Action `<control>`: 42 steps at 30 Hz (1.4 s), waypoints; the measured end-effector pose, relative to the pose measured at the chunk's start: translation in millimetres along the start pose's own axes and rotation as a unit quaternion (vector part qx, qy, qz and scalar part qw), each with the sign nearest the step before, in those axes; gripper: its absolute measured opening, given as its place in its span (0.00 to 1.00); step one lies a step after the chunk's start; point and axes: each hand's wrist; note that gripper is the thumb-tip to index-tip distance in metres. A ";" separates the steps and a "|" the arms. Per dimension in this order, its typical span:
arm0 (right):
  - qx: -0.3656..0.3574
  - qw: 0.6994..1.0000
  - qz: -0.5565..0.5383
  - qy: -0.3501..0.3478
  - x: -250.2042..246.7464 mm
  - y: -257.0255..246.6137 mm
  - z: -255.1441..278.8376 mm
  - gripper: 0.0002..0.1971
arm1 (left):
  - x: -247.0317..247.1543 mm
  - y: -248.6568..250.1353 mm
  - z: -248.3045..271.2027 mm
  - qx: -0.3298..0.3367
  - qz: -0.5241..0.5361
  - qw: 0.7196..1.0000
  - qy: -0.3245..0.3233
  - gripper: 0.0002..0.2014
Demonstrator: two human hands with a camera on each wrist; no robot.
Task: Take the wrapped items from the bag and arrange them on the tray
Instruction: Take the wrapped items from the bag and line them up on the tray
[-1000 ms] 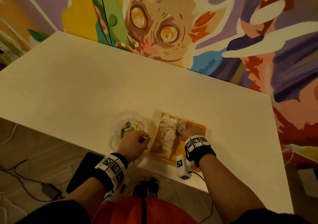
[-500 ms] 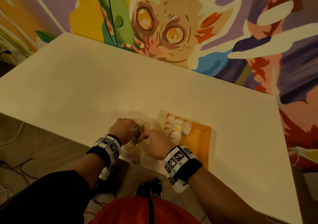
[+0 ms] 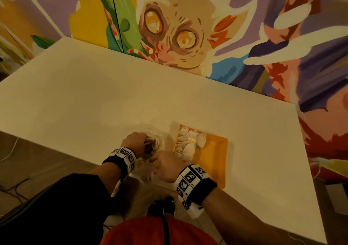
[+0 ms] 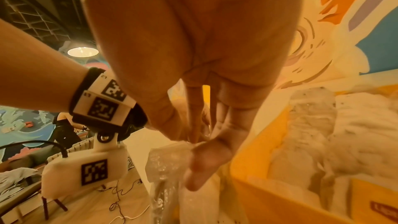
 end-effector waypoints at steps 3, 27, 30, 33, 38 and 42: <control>0.006 1.000 -0.015 0.004 1.0 1.9 0.6 0.19 | -1.5 -2.1 1.4 0.011 0.040 0.999 0.013 0.10; 0.087 0.905 -0.358 0.215 -2.7 0.2 -21.4 0.17 | -19.8 -21.4 37.6 -0.016 0.617 0.787 -0.016 0.17; 0.089 0.883 -0.406 0.217 -1.6 -4.6 -27.8 0.21 | -18.8 -13.0 41.2 -0.003 0.635 0.772 -0.026 0.15; 0.083 0.882 -0.405 0.227 -1.3 -5.8 -31.0 0.16 | -15.3 -7.1 43.8 -0.005 0.659 0.752 -0.029 0.15; 0.087 0.893 -0.371 0.238 1.7 -1.9 -37.5 0.13 | -7.3 -3.0 46.9 -0.046 0.745 0.663 -0.061 0.08; 0.095 0.878 -0.415 0.220 3.1 -4.7 -38.5 0.07 | -4.3 2.7 50.4 -0.054 0.785 0.610 -0.099 0.08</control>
Point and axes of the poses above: each hand's wrist, its own z-axis away from the middle knuckle, its own x-axis out of the palm, y = z × x, and after that the axes turned 4 degrees about -x, right-handed
